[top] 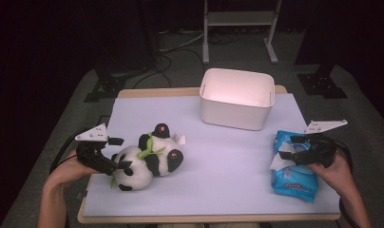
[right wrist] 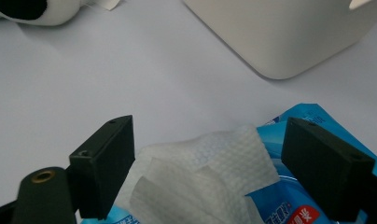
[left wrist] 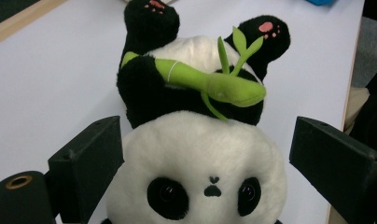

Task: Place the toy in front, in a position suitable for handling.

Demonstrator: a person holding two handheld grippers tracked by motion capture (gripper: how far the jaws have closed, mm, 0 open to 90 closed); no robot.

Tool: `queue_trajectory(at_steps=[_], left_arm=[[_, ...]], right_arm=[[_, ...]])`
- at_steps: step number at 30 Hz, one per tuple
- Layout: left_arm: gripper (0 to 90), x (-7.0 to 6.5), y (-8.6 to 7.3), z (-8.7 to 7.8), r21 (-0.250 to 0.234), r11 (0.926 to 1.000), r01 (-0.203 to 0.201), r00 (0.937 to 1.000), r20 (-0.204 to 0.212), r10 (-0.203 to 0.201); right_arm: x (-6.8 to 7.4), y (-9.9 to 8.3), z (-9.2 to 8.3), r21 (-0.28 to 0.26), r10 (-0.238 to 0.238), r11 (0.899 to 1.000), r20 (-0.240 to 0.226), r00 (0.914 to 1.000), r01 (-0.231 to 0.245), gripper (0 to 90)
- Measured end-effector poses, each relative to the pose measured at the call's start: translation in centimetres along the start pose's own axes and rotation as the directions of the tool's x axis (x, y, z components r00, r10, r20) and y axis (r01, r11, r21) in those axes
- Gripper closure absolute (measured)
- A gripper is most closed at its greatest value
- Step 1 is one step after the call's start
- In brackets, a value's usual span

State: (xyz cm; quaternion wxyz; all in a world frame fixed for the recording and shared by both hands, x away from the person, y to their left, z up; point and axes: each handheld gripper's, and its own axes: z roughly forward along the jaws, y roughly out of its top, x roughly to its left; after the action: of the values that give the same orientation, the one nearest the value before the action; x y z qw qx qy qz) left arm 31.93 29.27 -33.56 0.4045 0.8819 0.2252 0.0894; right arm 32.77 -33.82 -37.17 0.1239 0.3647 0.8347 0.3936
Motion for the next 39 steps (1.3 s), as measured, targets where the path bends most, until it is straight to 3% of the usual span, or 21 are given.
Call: queue_trajectory(at_steps=[11, 21, 29, 33, 37, 38, 39], left_arm=[[8.8, -0.4, 0.2, 0.4, 0.006, 1.0000, -0.006, 0.9999, 0.012, 0.006], [8.9, -0.6, 1.2, 1.5, 0.037, 0.9990, -0.026, 0.9994, 0.023, 0.025], [13.3, -0.8, 1.6, 2.5, 0.050, 0.9987, -0.004, 0.9995, 0.032, 0.002], [13.4, -0.9, 2.0, 3.4, 0.073, 0.9971, -0.022, 0.9991, 0.037, 0.019], [18.1, -0.8, 2.3, 3.8, 0.065, 0.9979, -0.006, 0.9990, 0.045, 0.004], [18.2, -0.7, 2.4, 4.0, 0.076, 0.9968, 0.025, 0.9987, 0.043, -0.029], [18.8, -0.7, 2.4, 4.0, 0.076, 0.9968, 0.025, 0.9987, 0.043, -0.029]], right_arm=[[0.3, 0.3, 0.1, 0.000, -0.015, 1.000, -0.004, 0.9999, 0.015, 16.3], [0.8, 0.7, 0.1, 0.000, -0.036, 0.999, -0.005, 0.9993, 0.036, 16.3], [1.2, 0.9, 0.2, 0.003, -0.048, 0.999, -0.007, 0.9988, 0.048, 16.3], [1.5, 1.1, 0.5, 0.006, -0.054, 0.999, -0.016, 0.9984, 0.054, 16.3], [1.6, 1.1, 0.6, 0.008, -0.064, 0.998, -0.015, 0.9979, 0.064, 16.3], [1.6, 1.1, 0.5, 0.008, -0.063, 0.998, -0.015, 0.9979, 0.063, 16.3], [1.6, 1.1, 0.5, 0.008, -0.063, 0.998, -0.015, 0.9979, 0.063, 16.3]])
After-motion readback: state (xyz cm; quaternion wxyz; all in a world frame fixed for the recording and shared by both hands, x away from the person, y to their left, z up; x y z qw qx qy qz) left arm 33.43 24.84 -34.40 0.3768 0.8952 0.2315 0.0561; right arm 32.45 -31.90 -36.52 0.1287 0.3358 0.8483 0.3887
